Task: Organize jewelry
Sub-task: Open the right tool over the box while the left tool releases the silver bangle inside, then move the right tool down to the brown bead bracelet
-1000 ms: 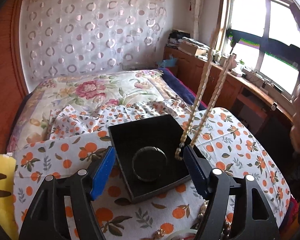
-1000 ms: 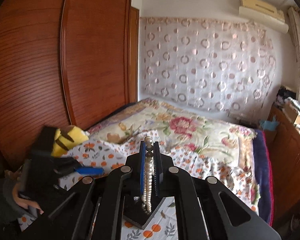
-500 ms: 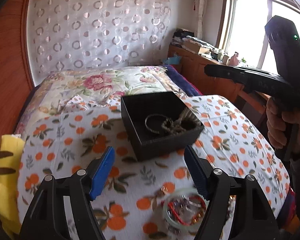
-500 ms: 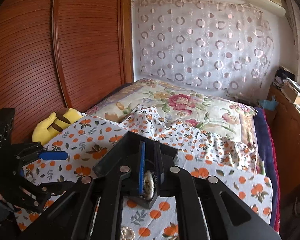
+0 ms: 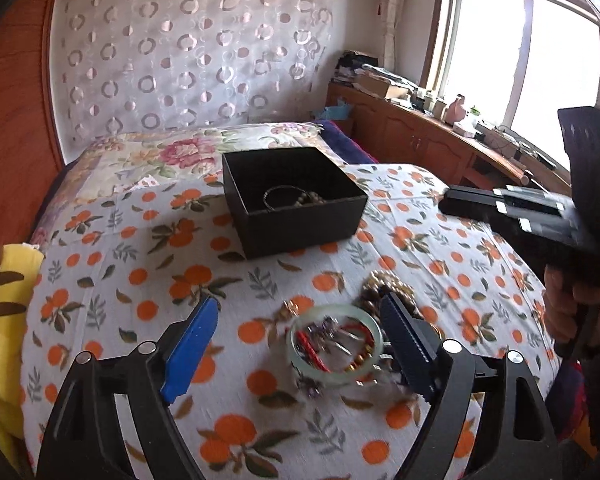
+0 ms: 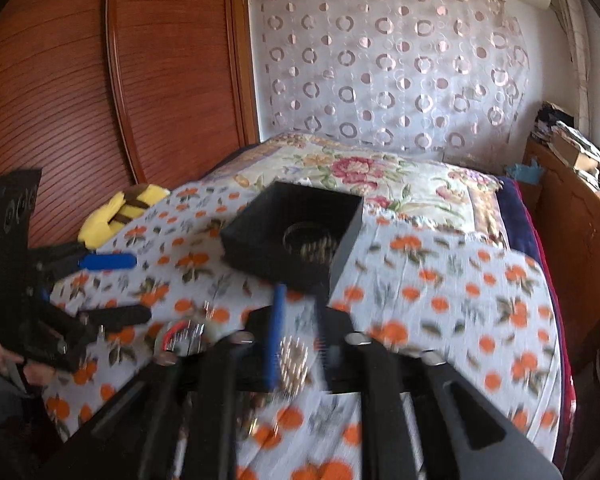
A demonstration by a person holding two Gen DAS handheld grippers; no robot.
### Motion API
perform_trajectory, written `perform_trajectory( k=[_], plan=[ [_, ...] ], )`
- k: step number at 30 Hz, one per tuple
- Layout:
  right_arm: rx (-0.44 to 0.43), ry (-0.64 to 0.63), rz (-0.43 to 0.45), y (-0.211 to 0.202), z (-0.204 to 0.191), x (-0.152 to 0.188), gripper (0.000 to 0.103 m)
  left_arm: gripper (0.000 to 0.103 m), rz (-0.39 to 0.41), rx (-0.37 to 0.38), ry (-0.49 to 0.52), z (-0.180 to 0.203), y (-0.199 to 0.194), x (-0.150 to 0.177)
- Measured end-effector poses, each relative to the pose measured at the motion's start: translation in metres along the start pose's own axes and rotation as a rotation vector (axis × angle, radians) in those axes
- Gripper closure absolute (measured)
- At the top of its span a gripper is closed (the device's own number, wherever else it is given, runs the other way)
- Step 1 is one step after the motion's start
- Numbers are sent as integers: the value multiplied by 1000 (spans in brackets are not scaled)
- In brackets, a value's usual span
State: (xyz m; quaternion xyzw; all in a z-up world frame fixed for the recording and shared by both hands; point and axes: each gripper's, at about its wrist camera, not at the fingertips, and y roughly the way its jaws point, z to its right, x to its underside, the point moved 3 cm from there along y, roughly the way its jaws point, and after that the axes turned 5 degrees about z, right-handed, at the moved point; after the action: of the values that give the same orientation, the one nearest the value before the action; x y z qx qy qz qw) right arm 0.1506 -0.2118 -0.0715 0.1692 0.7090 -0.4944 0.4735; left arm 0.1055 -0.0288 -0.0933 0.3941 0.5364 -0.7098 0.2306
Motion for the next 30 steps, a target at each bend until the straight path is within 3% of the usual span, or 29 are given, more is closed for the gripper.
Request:
perform_trajectory(
  k=[2, 11, 14, 30],
  plan=[
    [6, 6, -13, -5, -5, 17, 60, 17, -9, 3, 6, 3, 0, 4],
    [34, 30, -93, -10, -6, 74, 59, 17, -82, 23, 17, 11, 17, 22],
    [38, 51, -111, -10, -4, 85, 54, 17, -96, 38, 5, 11, 23, 24],
    [29, 54, -111, -9, -9, 97, 54, 17, -187, 87, -25, 16, 64, 27]
  ],
)
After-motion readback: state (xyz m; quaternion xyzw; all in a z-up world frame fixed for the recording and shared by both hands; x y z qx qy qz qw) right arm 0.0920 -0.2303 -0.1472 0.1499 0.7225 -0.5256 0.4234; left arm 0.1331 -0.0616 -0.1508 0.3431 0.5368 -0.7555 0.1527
